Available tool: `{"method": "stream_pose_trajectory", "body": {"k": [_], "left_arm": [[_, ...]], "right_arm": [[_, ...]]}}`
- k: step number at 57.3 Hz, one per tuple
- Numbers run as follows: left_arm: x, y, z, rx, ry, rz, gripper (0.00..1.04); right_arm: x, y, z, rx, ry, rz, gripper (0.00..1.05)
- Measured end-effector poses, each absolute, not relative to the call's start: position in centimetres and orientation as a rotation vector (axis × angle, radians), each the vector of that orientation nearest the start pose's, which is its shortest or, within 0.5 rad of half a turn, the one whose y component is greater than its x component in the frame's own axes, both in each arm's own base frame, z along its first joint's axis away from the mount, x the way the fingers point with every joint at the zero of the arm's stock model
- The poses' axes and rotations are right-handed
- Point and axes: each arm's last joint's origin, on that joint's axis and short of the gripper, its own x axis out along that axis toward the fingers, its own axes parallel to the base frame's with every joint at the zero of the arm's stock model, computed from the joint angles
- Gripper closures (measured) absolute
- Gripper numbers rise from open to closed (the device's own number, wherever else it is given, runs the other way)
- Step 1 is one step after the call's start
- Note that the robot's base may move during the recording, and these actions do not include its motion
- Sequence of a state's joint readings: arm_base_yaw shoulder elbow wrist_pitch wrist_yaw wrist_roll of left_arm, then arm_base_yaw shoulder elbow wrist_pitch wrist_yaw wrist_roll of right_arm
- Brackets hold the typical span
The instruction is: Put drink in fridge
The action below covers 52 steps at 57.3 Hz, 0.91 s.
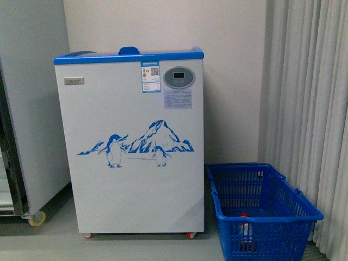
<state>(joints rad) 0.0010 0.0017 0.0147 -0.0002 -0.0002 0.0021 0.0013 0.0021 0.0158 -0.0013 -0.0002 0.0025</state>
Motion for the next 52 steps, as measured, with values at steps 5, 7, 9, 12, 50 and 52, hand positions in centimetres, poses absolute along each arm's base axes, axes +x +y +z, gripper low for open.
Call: {"method": "stream_pose_trajectory", "body": {"k": [5,7,9,12,50,52], "left_arm": [[9.69,0.01,16.84,0.002,-0.013,0.001,0.08],[9.69,0.01,16.84,0.002,-0.013,0.001,0.08],[9.69,0.01,16.84,0.002,-0.013,0.001,0.08],[9.69,0.01,16.84,0.002,-0.013,0.001,0.08],[9.69,0.01,16.84,0.002,-0.013,0.001,0.08],[9.69,0.01,16.84,0.002,-0.013,0.001,0.08]], "right_arm": [[9.68,0.01,16.86,0.002,-0.012,0.002,0.07],[9.68,0.01,16.86,0.002,-0.012,0.002,0.07],[9.68,0.01,16.86,0.002,-0.012,0.002,0.07],[9.68,0.01,16.86,0.002,-0.012,0.002,0.07],[9.68,0.01,16.86,0.002,-0.012,0.002,0.07],[9.68,0.01,16.86,0.002,-0.012,0.002,0.07]]}}
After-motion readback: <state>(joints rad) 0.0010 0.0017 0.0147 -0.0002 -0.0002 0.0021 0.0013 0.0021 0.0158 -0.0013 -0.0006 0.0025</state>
